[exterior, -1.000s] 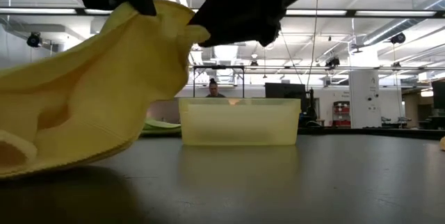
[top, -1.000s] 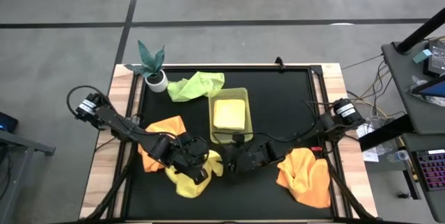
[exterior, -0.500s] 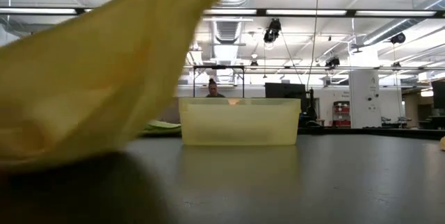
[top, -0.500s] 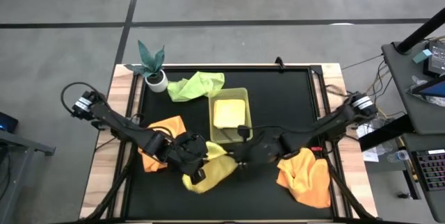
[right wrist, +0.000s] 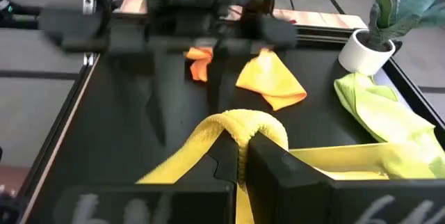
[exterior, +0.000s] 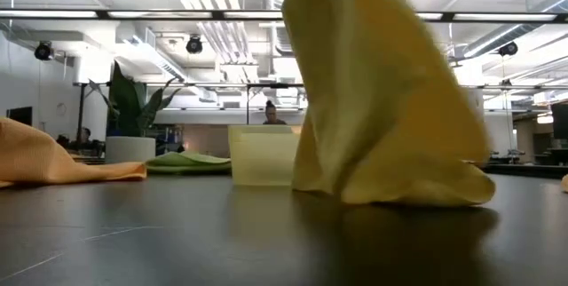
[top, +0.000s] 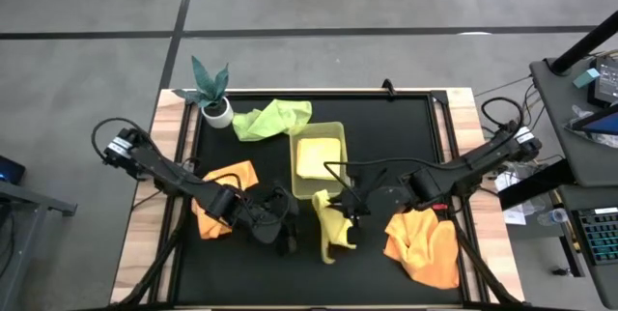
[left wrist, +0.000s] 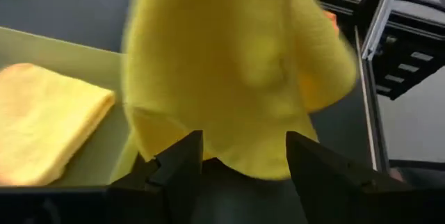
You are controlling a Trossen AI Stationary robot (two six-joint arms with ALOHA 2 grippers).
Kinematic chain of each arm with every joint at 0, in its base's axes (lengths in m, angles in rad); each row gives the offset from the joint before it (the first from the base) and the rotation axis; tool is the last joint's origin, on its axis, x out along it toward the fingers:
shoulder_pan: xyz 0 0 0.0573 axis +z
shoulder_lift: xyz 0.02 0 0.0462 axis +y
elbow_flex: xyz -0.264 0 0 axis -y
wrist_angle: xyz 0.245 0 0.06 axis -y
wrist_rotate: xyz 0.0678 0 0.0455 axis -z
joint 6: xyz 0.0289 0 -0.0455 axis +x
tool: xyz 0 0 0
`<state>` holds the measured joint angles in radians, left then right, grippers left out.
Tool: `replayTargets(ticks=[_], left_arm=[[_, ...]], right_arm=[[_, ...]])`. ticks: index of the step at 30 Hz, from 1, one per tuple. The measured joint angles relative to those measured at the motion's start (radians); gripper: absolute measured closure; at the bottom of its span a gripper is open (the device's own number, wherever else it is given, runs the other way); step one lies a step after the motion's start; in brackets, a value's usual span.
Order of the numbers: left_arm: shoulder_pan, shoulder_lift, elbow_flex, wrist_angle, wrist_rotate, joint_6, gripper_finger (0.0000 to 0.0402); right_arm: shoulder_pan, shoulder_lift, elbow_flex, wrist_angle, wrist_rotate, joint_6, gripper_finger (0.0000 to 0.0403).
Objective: Fold microfiber towels
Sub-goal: Fold the yellow microfiber cloth
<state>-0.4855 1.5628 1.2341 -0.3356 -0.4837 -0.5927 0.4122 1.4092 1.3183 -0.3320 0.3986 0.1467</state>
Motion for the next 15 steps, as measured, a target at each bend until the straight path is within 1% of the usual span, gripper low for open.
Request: replayTargets(ticks=[3,6,8,15], left_arm=[[-0.003,0.052,-0.002,0.069,0.008,-0.002,0.0209],[-0.008,0.101,-0.004,0.11,0.072,-0.006,0.0209],[-0.013,0.124,-0.004,0.104,0.094,-0.033,0.0204],[-0.014,0.185,-0.004,0.048,0.094,-0.147,0.0148]], right_arm=[[0.0,0.015,0.023,-0.014,0.046,0.03,0.0395],[0.0,0.022,0.039,-0.007,0.107,0.037,0.0395],[0.0,0.022,0.046,-0.012,0.125,0.037,0.0395],[0.0,0.022,0.056,-0.008,0.126,0.037,0.0395]])
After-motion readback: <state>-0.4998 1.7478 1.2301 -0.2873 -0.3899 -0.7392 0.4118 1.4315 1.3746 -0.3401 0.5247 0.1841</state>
